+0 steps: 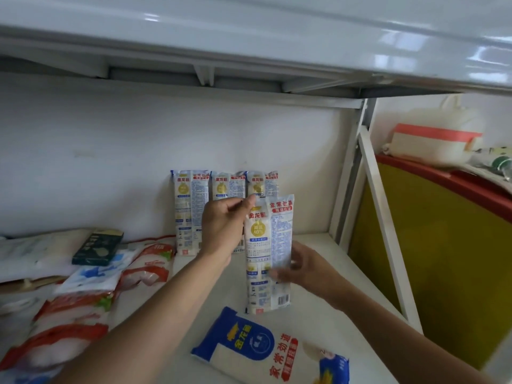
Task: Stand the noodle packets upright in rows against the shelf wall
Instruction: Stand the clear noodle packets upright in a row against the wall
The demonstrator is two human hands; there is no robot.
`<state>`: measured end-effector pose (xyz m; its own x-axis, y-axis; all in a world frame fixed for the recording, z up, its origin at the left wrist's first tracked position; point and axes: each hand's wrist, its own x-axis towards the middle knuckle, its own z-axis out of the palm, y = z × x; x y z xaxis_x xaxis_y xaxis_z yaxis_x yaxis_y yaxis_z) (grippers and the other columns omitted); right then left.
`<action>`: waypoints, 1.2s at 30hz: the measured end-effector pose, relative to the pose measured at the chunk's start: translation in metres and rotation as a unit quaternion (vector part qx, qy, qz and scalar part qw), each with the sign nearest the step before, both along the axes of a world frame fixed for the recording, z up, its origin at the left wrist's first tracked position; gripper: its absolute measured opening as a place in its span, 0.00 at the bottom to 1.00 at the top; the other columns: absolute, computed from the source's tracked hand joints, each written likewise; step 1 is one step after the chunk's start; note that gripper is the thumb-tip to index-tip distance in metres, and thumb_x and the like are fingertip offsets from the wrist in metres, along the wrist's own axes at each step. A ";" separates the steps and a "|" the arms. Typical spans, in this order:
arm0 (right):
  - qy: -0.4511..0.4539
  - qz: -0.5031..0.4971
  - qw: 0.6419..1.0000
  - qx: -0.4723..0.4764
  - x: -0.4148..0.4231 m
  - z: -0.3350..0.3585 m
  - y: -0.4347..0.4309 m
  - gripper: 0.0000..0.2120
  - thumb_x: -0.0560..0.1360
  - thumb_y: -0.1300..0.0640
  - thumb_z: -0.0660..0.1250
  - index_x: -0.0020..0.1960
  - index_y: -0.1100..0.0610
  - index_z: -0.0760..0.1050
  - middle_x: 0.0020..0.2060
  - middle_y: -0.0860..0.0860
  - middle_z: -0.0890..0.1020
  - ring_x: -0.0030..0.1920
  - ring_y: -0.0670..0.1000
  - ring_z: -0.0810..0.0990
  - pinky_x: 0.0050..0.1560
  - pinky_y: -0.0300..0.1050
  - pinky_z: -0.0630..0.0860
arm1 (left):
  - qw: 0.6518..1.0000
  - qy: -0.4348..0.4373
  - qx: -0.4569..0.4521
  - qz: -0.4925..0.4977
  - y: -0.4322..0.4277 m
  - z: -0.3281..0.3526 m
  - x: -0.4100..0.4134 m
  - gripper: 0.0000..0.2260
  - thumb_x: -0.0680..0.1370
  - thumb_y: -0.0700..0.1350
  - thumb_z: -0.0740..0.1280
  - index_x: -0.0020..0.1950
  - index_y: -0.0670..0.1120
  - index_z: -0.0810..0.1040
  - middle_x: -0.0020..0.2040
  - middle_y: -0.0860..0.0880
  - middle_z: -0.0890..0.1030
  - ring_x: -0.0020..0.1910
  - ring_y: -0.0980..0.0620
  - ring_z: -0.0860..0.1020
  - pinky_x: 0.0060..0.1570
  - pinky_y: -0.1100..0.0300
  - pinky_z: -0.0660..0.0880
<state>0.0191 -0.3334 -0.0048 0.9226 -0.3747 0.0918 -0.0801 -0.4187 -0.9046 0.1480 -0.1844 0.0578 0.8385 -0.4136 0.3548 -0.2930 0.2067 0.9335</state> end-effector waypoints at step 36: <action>-0.151 -0.221 0.960 0.076 0.103 -0.040 -0.136 0.16 0.82 0.64 0.63 0.64 0.46 0.70 0.54 0.49 0.84 0.53 0.53 0.85 0.52 0.54 0.84 | 0.745 -0.214 0.518 -0.362 -0.002 -0.068 -0.001 0.16 0.75 0.53 0.75 0.63 0.59 0.82 0.62 0.61 0.78 0.61 0.65 0.75 0.63 0.61 0.74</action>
